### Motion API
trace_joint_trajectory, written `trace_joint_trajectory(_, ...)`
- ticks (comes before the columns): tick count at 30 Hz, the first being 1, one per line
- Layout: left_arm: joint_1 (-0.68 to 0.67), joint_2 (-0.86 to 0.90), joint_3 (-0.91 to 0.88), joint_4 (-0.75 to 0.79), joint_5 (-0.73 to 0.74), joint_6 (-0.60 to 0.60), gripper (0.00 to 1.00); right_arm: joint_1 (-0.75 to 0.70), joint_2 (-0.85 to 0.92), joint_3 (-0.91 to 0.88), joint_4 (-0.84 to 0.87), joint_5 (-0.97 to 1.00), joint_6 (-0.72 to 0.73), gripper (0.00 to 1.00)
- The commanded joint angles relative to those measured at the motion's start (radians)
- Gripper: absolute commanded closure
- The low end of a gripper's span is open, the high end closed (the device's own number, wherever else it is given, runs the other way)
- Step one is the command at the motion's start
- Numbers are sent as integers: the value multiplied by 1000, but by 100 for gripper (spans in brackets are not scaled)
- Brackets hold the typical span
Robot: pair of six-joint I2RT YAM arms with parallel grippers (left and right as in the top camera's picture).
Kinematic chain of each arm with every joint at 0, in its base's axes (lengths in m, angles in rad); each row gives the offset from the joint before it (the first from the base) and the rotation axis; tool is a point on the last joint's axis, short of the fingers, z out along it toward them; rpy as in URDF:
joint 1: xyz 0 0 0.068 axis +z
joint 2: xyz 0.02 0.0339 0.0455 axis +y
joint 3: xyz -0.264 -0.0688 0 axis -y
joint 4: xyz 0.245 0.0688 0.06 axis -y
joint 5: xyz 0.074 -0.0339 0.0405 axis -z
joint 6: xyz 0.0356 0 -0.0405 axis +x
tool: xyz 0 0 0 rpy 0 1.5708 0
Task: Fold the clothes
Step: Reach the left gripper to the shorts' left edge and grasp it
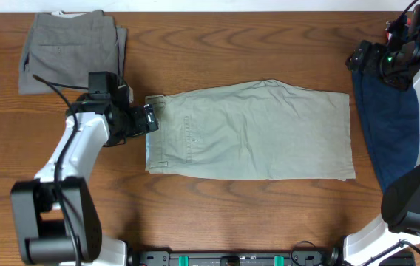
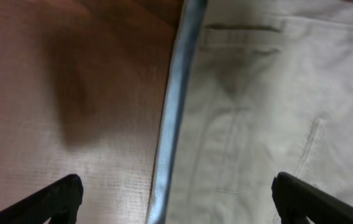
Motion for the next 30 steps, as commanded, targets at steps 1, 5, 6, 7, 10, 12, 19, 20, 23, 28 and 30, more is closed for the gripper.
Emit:
trace_joint_trajectory(1,-3,51,9,24,40,33,2,1,3,18,2,3,10,1)
trace_joint_trajectory(5,-3,132,5,45,161,63,2,1,3,18,1,3,10,1)
trace_joint_trajectory(6,-4,150,5,46,171,63,2,1,3,18,1,3,10,1)
trace_joint_trajectory(7,-4,170,5,47,171,63,2,1,3,18,1,3,10,1)
trace_joint_trajectory(10,-4,214,5,50,171,63,2,1,3,18,2,3,10,1)
trace_joint_trajectory(12,-4,233,5,50,172,63,2,1,3,18,2,3,10,1)
trace_joint_trajectory(19,-10,261,5,42,265,85,13,1,3,18,1,3,10,1)
trace_joint_trajectory(20,-14,261,5,41,265,85,13,1,3,18,1,3,10,1)
trace_joint_trajectory(23,-31,261,5,37,268,85,16,1,3,18,1,3,10,1)
trace_joint_trajectory(28,-52,261,5,42,262,85,43,1,3,18,1,3,10,1)
trace_joint_trajectory(30,-51,261,5,42,239,84,60,1,3,18,1,3,10,1)
